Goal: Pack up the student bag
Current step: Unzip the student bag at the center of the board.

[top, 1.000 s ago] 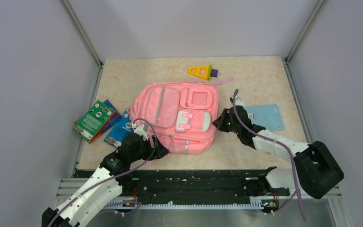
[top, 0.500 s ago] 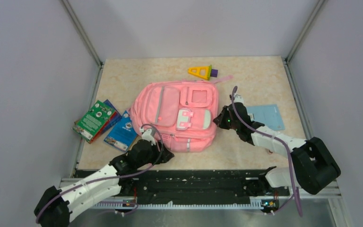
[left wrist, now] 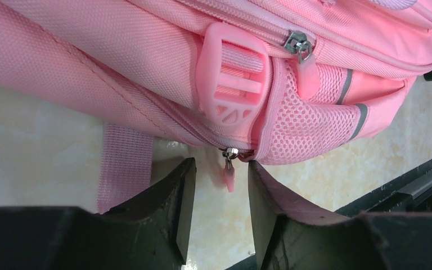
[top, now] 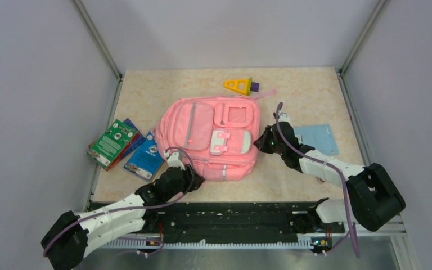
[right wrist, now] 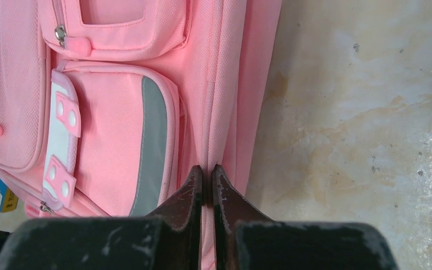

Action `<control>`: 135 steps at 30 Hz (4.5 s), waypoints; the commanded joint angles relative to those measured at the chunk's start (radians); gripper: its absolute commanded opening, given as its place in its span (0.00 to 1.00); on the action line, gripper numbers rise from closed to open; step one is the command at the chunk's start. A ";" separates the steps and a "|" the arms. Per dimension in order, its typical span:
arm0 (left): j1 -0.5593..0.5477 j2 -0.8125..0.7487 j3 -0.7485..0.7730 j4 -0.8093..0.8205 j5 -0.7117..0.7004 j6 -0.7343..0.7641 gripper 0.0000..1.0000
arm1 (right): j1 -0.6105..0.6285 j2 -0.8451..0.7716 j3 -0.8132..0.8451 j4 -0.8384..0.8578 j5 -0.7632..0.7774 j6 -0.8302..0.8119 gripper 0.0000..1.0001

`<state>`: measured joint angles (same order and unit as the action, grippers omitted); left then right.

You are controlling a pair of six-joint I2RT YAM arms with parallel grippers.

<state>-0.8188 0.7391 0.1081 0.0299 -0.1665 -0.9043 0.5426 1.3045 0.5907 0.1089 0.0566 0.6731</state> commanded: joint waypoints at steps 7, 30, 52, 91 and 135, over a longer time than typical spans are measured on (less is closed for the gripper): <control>-0.019 0.070 -0.018 0.131 0.000 -0.005 0.37 | -0.014 -0.014 0.036 0.081 0.017 -0.005 0.00; -0.077 0.209 0.047 0.070 -0.132 -0.042 0.27 | -0.014 -0.001 0.040 0.088 0.016 -0.007 0.00; -0.073 0.045 0.260 -0.465 -0.524 -0.040 0.00 | -0.015 -0.119 0.072 -0.106 0.417 -0.200 0.00; 0.116 0.128 0.680 -0.515 -0.025 0.726 0.00 | 0.711 0.076 0.095 0.491 0.208 -0.960 0.77; 0.282 0.081 0.708 -0.600 -0.365 0.671 0.00 | 0.782 -0.198 -0.105 0.278 0.407 -0.798 0.00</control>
<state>-0.5800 0.8383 0.7616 -0.5854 -0.3904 -0.2226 1.3159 1.1694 0.4915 0.4175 0.4412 -0.1600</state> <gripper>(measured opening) 0.022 0.009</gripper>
